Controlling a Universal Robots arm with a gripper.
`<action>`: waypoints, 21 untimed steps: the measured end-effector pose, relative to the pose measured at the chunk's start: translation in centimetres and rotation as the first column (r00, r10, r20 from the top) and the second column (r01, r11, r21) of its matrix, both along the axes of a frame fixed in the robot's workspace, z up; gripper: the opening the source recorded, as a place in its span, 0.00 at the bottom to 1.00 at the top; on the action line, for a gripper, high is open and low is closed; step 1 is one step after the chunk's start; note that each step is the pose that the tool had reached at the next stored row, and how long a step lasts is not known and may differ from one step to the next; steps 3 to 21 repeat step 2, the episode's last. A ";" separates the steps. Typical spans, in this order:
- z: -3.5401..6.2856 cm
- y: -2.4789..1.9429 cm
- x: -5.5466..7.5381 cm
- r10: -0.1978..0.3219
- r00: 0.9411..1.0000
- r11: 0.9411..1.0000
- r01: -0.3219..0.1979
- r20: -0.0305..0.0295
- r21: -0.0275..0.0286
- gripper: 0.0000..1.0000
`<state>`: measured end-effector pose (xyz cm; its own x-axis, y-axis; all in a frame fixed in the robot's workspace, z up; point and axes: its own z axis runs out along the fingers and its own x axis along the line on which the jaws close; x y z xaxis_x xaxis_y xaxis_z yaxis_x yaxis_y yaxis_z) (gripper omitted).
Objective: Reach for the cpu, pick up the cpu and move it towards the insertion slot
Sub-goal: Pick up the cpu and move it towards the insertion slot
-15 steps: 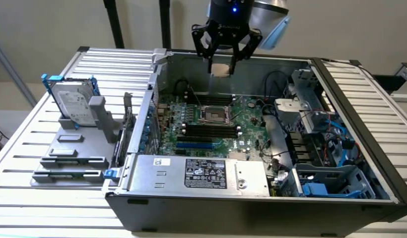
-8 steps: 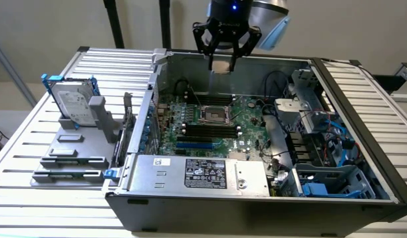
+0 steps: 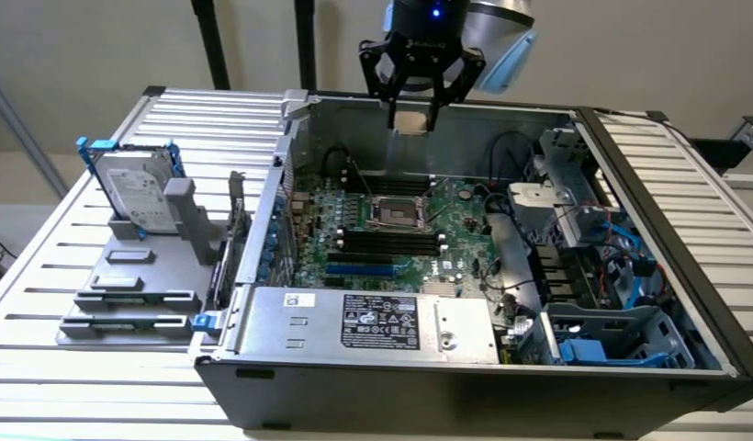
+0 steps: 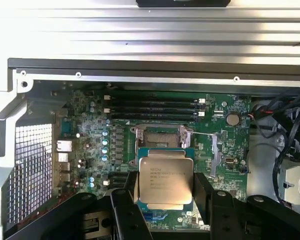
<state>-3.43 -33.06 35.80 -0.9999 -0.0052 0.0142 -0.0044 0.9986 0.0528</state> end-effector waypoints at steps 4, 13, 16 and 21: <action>0.00 0.00 0.0 0.000 1.000 1.000 0.000 0.000 0.000 0.54; 0.00 0.00 0.0 0.000 1.000 1.000 0.000 0.000 0.000 0.54; 0.00 0.00 0.0 0.000 1.000 1.000 0.000 0.000 0.000 0.54; 0.00 0.00 0.0 0.000 1.000 1.000 0.000 0.000 0.000 0.54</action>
